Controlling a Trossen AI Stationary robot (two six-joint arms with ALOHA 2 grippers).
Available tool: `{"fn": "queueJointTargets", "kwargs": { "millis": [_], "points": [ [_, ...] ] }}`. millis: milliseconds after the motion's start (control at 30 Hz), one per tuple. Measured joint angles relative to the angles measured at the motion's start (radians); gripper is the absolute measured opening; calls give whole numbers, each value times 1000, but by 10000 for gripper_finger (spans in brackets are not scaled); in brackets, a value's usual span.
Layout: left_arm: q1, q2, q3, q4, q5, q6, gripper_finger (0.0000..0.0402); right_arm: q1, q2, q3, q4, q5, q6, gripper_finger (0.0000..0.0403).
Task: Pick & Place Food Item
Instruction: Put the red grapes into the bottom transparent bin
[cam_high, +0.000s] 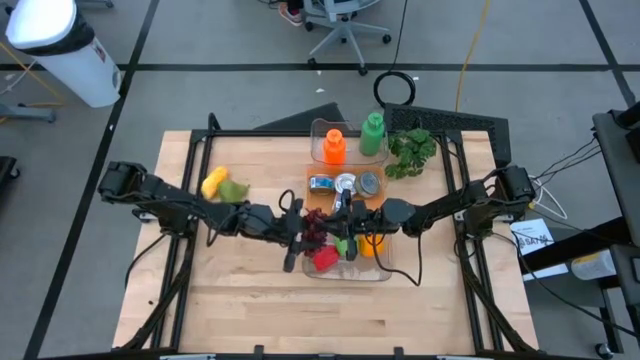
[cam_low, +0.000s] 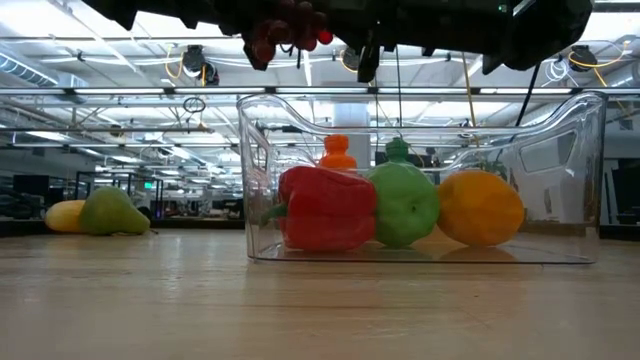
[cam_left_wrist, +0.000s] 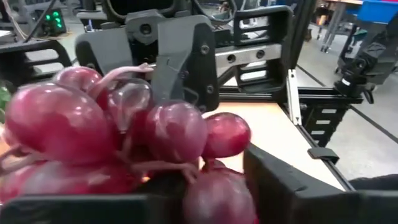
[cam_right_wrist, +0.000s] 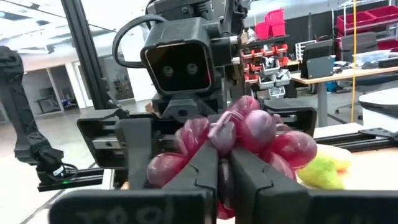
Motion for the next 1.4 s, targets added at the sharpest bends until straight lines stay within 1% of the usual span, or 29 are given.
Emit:
{"fn": "queueJointTargets", "kwargs": {
  "millis": [133, 200, 333, 433, 600, 800, 867, 1000, 1167, 1333, 1400],
  "points": [
    [-7, -9, 0, -24, 13, 0, 188, -2, -22, -7, -26, -11, -30, 5],
    [-7, -16, 1, -29, 41, -5, 209, -1, -47, -10, -42, -26, -45, 5],
    [-4, -28, 1, -48, 83, -39, 237, 4, -113, -18, -128, -49, -78, 4],
    [-4, -29, 1, -54, 88, -61, 248, 14, -175, -18, -231, -45, -85, 3],
    [-5, -37, 1, -56, 96, -55, 254, 51, -255, -18, -386, -34, -127, 2],
    [-4, -37, 1, -50, 99, -52, 251, 99, -338, -18, -513, -30, -128, 1],
    [-4, -36, 1, -54, 99, -52, 253, 121, -364, -18, -587, -30, -128, 1],
    [-4, -36, 1, -54, 100, -51, 255, 168, -397, -18, -725, -30, -126, 1],
    [-5, -36, 1, -58, 99, -51, 255, 224, -407, -18, -898, -24, -123, 1],
    [-5, -36, 1, -60, 94, -50, 255, 267, -406, -18, -1038, 78, -122, 1],
    [-5, -36, 1, -60, 88, -48, 255, 273, -407, -18, -1075, 81, -121, 1]
  ]
}}
